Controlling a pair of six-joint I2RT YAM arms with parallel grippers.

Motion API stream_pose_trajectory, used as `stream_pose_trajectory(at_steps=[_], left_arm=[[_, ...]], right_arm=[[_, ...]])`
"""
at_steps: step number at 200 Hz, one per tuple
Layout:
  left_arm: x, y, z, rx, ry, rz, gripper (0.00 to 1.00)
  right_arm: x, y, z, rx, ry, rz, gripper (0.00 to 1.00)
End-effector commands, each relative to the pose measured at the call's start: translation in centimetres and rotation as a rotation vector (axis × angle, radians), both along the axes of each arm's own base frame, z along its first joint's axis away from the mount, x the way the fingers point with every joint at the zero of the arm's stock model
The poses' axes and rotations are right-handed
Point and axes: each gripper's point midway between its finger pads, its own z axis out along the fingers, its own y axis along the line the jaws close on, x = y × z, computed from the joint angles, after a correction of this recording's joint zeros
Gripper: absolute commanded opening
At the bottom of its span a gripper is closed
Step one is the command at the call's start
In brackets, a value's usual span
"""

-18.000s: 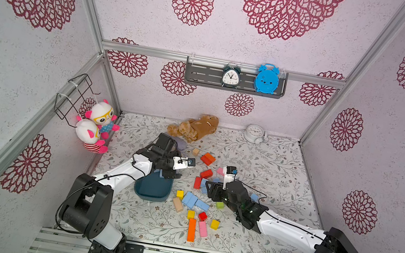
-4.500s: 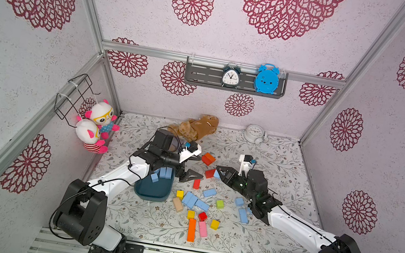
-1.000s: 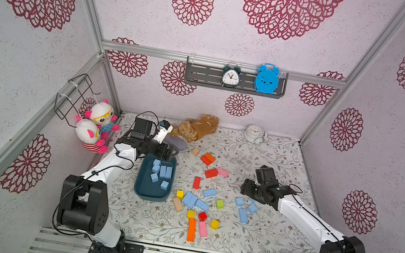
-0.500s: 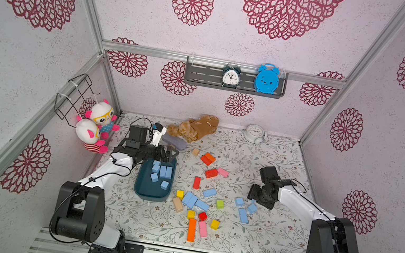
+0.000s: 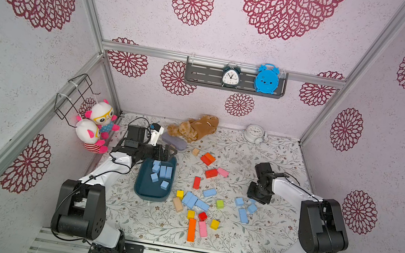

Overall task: Pick out the blue building blocks
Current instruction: Pick up the building block from the center of the board.

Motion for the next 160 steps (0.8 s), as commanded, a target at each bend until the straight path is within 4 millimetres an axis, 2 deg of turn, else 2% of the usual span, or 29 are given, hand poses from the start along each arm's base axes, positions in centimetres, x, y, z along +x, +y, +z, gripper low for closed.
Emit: stream_pose_trajectory(at_steps=[1,21,43,63,80,99,124,160], left_arm=[[0.5,0.0,0.1,-0.016,0.002,-0.001,0.98],[0.4,-0.3,-0.2,-0.038,0.02,-0.009,0.99],[0.1,-1.2,0.2,-0.098,0.011,-0.043,1.0],[-0.5,-2.6,1.3,-0.19,-0.003,-0.088,1.0],[-1.2,-4.0,2.5,-0.255,-0.017,-0.132,1.0],[-2.3,-5.9,3.8,-0.319,-0.032,-0.189,1.0],[-3.5,-8.0,6.5,-0.421,-0.042,-0.243,0.97],[-5.4,-11.0,9.2,-0.573,0.022,-0.341,0.94]], right_arm=[[0.7,-0.4,-0.2,-0.02,-0.014,-0.014,0.32],[1.0,-0.3,0.4,-0.016,-0.039,-0.013,0.24],[1.8,1.0,2.7,0.039,-0.135,0.016,0.2],[2.5,3.9,6.3,0.16,-0.298,0.085,0.18],[2.6,7.5,10.0,0.29,-0.476,0.2,0.17],[2.2,10.4,13.9,0.364,-0.673,0.31,0.21],[0.4,13.9,17.5,0.35,-0.854,0.56,0.22],[0.1,16.5,21.7,0.293,-1.075,0.804,0.21]])
